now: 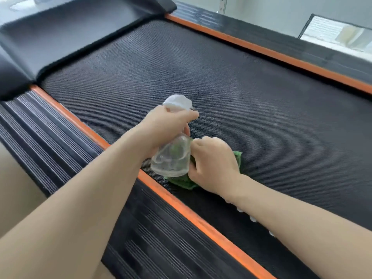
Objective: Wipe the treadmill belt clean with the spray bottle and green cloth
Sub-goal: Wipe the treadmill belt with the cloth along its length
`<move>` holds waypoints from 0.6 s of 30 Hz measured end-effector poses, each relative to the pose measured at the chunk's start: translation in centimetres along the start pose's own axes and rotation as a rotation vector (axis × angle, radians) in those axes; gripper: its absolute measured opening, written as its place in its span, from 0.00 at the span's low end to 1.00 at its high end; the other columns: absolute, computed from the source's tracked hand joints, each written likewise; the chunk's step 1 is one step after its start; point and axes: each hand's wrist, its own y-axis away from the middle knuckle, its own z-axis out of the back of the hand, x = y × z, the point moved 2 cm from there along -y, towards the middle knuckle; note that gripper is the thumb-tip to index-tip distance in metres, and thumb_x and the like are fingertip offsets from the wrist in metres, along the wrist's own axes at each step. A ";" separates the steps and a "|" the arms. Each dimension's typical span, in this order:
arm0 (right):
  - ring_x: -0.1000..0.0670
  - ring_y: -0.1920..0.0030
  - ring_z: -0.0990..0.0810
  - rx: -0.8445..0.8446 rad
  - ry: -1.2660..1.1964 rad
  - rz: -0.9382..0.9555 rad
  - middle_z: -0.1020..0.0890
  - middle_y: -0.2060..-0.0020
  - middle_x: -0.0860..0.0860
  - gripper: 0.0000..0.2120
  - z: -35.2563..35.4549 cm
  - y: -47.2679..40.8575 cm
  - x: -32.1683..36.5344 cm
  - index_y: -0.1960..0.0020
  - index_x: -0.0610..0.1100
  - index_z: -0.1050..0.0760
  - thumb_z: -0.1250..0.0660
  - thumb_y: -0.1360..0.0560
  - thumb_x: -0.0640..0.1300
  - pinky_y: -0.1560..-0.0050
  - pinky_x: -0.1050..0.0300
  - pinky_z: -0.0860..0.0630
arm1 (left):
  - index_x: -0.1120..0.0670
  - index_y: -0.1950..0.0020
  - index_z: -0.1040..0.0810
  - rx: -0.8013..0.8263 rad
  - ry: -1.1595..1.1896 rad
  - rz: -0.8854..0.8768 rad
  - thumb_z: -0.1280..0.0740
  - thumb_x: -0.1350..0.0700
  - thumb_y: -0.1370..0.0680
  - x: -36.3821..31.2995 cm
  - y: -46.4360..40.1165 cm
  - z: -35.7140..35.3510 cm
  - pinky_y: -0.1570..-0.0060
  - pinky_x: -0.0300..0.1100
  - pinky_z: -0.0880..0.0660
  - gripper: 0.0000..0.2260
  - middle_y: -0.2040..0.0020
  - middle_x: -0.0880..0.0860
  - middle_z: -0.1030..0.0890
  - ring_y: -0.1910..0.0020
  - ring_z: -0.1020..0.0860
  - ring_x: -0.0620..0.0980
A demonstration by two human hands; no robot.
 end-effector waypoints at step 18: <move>0.39 0.50 0.21 0.028 0.269 -0.609 0.17 0.51 0.44 0.12 -1.1 -10.9 -13.3 0.51 0.44 0.25 0.44 0.21 0.48 0.54 0.50 0.33 | 0.53 0.56 0.12 -0.086 0.097 -0.067 0.20 0.41 0.29 1.1 4.1 3.5 0.49 0.53 0.18 0.16 0.53 0.54 0.11 0.59 0.17 0.50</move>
